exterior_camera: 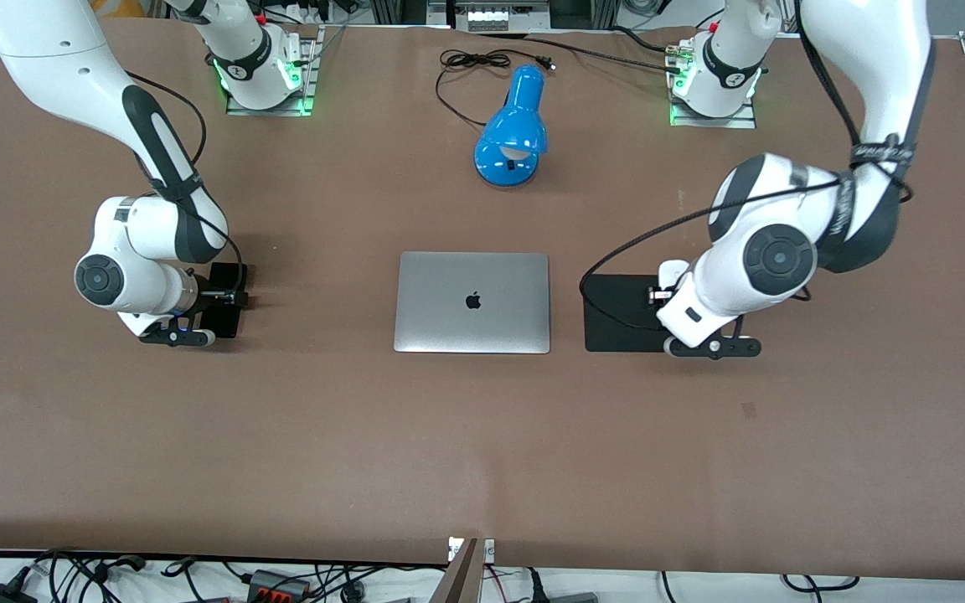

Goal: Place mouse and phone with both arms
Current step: 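Carry the phone toward the laptop while the left gripper carries mouse to pad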

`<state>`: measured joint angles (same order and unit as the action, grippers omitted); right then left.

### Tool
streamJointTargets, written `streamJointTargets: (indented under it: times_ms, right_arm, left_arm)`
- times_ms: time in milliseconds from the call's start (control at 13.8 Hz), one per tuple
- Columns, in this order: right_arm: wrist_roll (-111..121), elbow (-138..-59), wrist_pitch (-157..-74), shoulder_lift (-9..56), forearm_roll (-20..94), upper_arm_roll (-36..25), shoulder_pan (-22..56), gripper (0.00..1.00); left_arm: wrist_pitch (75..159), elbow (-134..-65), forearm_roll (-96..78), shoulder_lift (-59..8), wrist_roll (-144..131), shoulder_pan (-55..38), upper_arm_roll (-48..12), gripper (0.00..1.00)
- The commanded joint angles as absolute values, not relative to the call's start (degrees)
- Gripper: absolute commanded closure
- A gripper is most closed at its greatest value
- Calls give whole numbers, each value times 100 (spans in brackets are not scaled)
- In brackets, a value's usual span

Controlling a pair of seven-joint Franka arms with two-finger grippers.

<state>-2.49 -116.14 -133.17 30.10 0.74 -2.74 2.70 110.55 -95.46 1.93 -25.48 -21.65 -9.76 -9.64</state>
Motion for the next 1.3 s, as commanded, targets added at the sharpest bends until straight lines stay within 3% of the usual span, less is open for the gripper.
streamJointTargets:
  times_ms: [0,362,652,1232]
  right_arm:
    - [-352,-11558,-13316,2936,53,-211,334,56]
    - [-1509,-10426,-12350,3005,263,79,1027,52]
    - [-1696,-10204,-12506,3339,1046,97,1432,52]
    - [-1740,-10213,-13008,3709,958,97,1951,53]
  left_arm:
    - [12072,-10509,316,-2382,-2443,-1054,-993,69]
    - [13929,-11644,325,-2469,-2549,-1063,-993,69]
    - [14737,-11953,325,-2689,-2540,-1055,-984,68]
    - [15126,-11918,1344,-2953,-2697,-1028,-932,68]
